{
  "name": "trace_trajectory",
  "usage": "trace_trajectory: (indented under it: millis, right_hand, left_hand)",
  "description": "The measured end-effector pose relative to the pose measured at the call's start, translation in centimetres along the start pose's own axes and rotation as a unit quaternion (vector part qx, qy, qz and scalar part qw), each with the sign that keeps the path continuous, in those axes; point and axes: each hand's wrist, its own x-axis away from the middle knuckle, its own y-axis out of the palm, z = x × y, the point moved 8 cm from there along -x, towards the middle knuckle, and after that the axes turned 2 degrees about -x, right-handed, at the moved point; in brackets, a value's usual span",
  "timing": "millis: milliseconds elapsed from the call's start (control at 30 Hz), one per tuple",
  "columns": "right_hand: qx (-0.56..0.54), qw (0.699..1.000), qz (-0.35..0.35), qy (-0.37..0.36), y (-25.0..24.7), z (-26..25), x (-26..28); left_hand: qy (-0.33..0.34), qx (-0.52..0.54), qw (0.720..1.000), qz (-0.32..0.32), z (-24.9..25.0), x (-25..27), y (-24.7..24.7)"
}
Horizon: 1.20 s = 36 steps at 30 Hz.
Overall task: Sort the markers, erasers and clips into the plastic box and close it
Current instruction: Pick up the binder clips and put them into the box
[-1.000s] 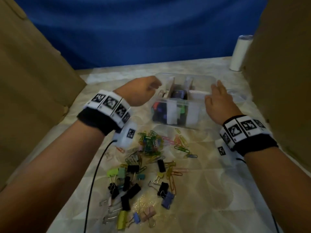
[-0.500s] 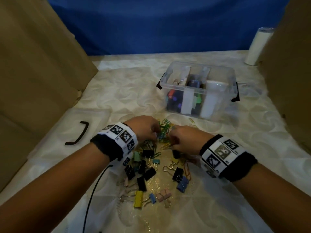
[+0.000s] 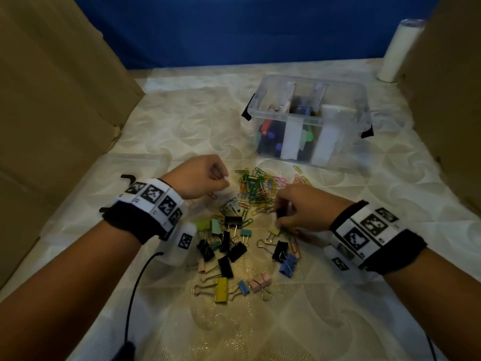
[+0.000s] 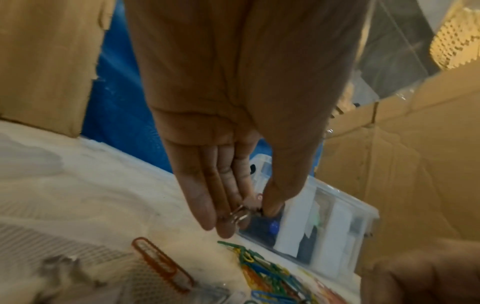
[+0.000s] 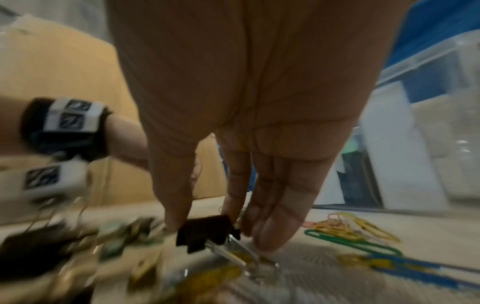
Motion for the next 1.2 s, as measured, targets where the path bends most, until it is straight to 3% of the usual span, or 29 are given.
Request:
trace_trajectory:
  millis: [67, 133, 233, 267, 300, 333, 400, 467, 567, 700, 833, 1000, 1200]
  right_hand:
    - [-0.078, 0.996, 0.034, 0.025, -1.5, 0.8, 0.3]
    - [-0.252, 0.963, 0.088, 0.047, -3.2, 1.9, 0.4]
    - [-0.539, 0.828, 0.132, 0.082, -3.6, 3.0, -0.4]
    - [-0.584, 0.794, 0.14, 0.094, -3.5, 3.1, -0.9]
    - [-0.588, 0.789, 0.146, 0.101, -3.4, 3.1, -1.8]
    - [-0.539, 0.823, 0.15, 0.101, -3.7, 2.9, -2.7]
    - [-0.318, 0.935, 0.142, 0.071, -4.5, 1.8, -4.5]
    - [-0.096, 0.988, 0.119, 0.036, -4.4, 0.2, -6.4]
    - [0.068, 0.995, 0.077, 0.0, -3.4, -1.1, -8.7]
    - [0.153, 0.986, 0.062, -0.027, -3.1, -1.7, -10.2]
    - [0.123, 0.991, 0.045, -0.014, -3.3, -1.2, -9.9]
    - [0.084, 0.995, 0.002, 0.054, -2.8, 0.7, -9.4]
    - [-0.004, 0.997, 0.047, 0.055, -3.7, 1.1, -8.4]
  left_hand:
    - [-0.016, 0.052, 0.999, 0.002, -0.7, 0.7, -0.6]
    - [-0.033, 0.088, 0.996, -0.002, -1.1, 1.2, -0.6]
    - [-0.031, 0.061, 0.998, -0.009, -0.7, 1.5, -0.3]
    - [-0.023, 0.038, 0.999, -0.019, -0.3, 1.5, 0.0]
    - [-0.014, 0.015, 0.999, -0.031, 0.0, 1.4, 0.3]
    - [-0.008, -0.002, 0.999, -0.042, 0.4, 1.4, 0.7]
    - [-0.003, -0.029, 0.997, -0.068, 1.1, 1.1, 1.5]
    - [-0.002, -0.066, 0.994, -0.089, 1.5, 0.8, 2.2]
    - [0.004, -0.114, 0.987, -0.109, 1.4, 0.6, 3.3]
    - [0.033, -0.147, 0.982, -0.119, 1.2, 0.7, 4.6]
    - [0.042, -0.168, 0.981, -0.088, 0.5, 0.6, 4.3]
    - [0.001, -0.196, 0.978, -0.067, -1.0, 0.3, 3.1]
    - [0.025, -0.177, 0.982, -0.057, 0.0, 0.1, 2.4]
